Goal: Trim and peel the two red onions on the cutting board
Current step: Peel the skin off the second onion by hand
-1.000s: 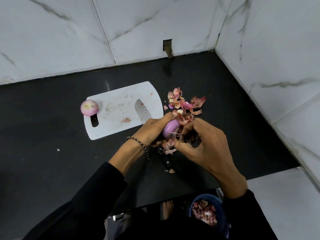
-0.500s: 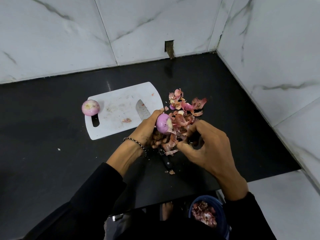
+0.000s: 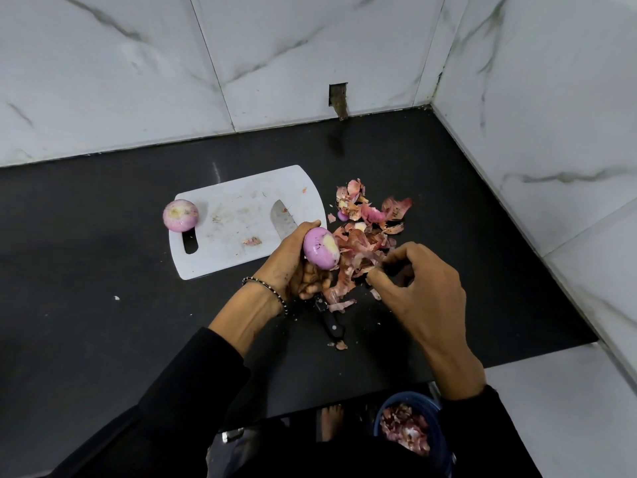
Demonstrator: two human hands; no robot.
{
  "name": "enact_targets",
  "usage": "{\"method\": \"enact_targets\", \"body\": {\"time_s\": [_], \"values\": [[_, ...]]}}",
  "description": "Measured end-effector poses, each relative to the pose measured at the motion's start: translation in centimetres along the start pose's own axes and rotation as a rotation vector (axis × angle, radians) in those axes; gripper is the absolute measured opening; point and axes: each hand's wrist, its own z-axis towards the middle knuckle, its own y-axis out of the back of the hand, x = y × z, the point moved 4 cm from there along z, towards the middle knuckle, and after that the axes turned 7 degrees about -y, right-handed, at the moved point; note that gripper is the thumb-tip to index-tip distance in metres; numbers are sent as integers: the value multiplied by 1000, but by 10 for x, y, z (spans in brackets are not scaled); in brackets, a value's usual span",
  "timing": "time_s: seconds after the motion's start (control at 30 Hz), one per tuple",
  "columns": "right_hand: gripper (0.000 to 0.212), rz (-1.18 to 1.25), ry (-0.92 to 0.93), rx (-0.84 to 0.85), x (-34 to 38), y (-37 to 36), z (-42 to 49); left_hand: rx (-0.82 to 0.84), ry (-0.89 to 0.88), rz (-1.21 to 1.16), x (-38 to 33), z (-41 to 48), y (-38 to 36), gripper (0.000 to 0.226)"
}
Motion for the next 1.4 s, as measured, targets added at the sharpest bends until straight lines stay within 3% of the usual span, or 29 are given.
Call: {"method": "enact_targets", "body": {"time_s": [0.07, 0.27, 0.37, 0.47, 0.53, 0.6, 0.67, 0.83, 0.93, 1.0, 1.13, 1.17, 1.27, 1.4], "values": [[15, 45, 18, 2, 2, -2, 0, 7, -8, -32, 0, 3, -2, 49], [29, 360, 145, 16, 31, -2, -3, 94, -6, 82, 12, 4, -6, 73], [40, 557, 142, 165, 60, -5, -10, 85, -54, 55, 17, 6, -12, 62], [51, 578, 167, 272, 79, -17, -14, 122, -224, 104, 16, 2, -20, 40], [59, 492, 203, 248, 83, -29, -11, 174, -329, 98, 12, -8, -27, 23], [59, 407, 231, 203, 81, -43, -5, 217, -379, 72, 14, -15, -34, 21], [52, 406, 193, 191, 81, -52, 1, 211, -418, 86, 14, -15, -35, 24], [67, 427, 57, 170, 81, -35, 2, 187, -537, 224, 15, -9, -34, 17], [73, 468, -10, 183, 78, -32, 3, 145, -511, 203, 19, -4, -28, 26], [78, 502, -73, 188, 74, -38, 5, 143, -503, 221, 20, -2, -26, 20], [76, 530, -169, 231, 66, -38, 10, 236, -521, 213, 15, -7, -28, 16], [73, 550, -175, 238, 65, -34, 11, 272, -519, 194, 15, -8, -28, 17], [69, 620, -192, 236, 52, -31, 21, 330, -414, 116, 18, -13, -31, 54], [102, 737, -324, 221, 30, -35, 33, 342, -302, 80, 25, -7, -32, 68]]}}
